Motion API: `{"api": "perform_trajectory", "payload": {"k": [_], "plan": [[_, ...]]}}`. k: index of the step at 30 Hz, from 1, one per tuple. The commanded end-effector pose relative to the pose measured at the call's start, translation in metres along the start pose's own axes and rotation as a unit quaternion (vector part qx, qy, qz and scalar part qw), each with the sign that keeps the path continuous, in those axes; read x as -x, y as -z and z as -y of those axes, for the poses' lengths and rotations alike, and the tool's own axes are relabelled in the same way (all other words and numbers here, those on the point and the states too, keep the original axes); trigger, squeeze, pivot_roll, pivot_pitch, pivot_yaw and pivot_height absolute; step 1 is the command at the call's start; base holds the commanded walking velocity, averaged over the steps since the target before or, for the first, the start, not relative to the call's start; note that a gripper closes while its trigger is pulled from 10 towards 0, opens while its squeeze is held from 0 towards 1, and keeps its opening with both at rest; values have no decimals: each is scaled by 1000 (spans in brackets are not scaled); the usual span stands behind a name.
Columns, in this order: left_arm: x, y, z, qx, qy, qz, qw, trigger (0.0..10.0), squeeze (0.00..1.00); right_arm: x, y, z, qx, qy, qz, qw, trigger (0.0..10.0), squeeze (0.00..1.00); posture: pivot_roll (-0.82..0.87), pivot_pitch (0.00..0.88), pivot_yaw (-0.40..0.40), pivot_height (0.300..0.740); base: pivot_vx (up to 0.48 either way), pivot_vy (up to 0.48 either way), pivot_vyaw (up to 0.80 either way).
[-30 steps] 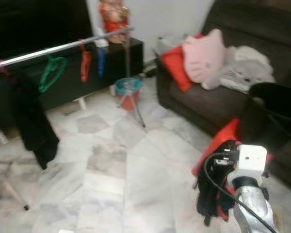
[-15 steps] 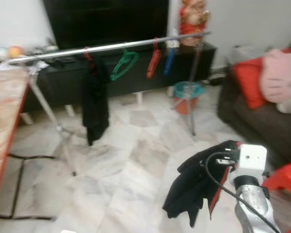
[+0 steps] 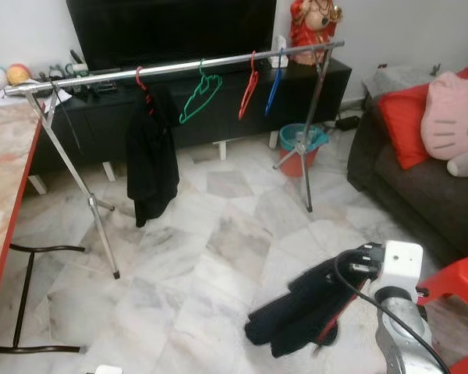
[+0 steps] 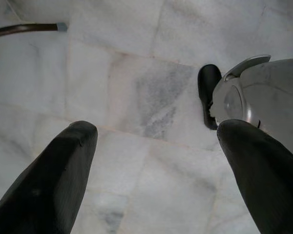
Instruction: Hang hanger
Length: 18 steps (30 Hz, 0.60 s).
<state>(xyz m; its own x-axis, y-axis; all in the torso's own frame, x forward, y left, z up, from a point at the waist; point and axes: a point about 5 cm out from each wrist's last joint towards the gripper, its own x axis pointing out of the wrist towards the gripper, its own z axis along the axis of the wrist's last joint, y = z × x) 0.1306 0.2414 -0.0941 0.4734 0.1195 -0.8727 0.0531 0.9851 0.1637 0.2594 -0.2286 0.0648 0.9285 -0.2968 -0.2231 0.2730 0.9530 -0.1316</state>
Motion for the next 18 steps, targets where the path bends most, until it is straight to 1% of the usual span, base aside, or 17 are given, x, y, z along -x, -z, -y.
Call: {"api": "perform_trajectory", "payload": {"k": [1, 3, 5, 10, 18], "plan": [[1, 3, 0, 7, 3, -1, 1000, 10000, 0, -5, -16, 2, -3, 3, 38, 999, 10000, 0, 52, 0, -10, 732, 0, 0, 0], [1, 3, 0, 10, 3, 2, 1000, 10000, 0, -6, -18, 1, 0, 1, 44, 999, 10000, 0, 52, 0, -11, 732, 0, 0, 0], [1, 2, 0, 12, 3, 4, 1000, 10000, 0, -6, -18, 0, -1, 0, 46, 999, 10000, 0, 54, 0, -11, 732, 247, 0, 0], [1, 3, 0, 13, 4, 3, 1000, 10000, 0, -6, -20, -4, -3, -6, 52, 999, 10000, 0, 54, 0, -12, 732, 274, 0, 0], [1, 4, 0, 9, 5, 1, 1000, 10000, 0, -7, -21, -6, -3, -10, 56, 998, 10000, 0, 49, 0, -8, 732, 313, 0, 0]]}}
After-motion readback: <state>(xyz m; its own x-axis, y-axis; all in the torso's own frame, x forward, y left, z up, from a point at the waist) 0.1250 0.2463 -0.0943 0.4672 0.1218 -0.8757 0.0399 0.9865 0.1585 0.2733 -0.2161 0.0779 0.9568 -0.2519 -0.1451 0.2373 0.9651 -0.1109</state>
